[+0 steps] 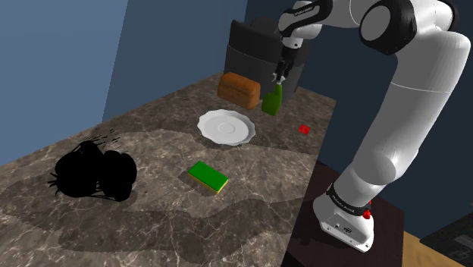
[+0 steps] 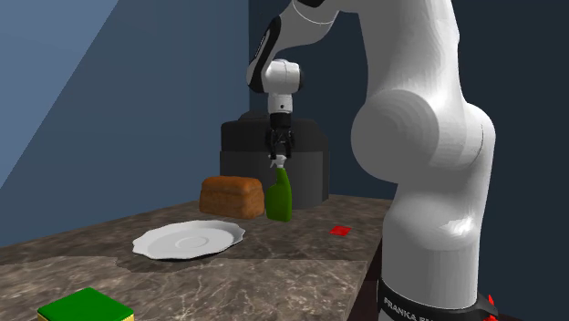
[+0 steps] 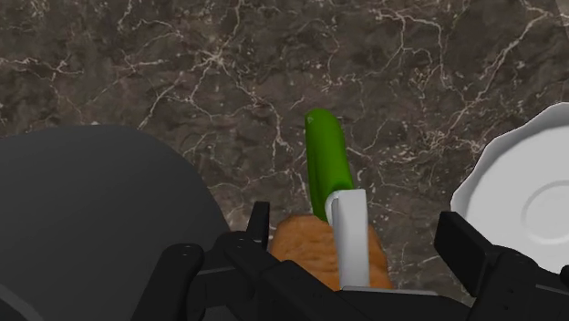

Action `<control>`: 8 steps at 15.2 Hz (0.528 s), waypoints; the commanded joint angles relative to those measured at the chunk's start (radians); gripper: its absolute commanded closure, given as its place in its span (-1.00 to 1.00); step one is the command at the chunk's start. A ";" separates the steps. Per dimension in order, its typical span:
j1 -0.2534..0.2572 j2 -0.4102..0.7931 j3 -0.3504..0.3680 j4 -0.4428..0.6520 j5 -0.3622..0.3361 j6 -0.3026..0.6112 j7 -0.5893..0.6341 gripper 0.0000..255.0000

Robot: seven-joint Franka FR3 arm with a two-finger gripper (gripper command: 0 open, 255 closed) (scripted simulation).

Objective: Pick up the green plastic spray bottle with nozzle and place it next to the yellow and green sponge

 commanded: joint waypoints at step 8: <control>-0.001 0.006 0.001 -0.028 0.004 0.034 -0.004 -1.00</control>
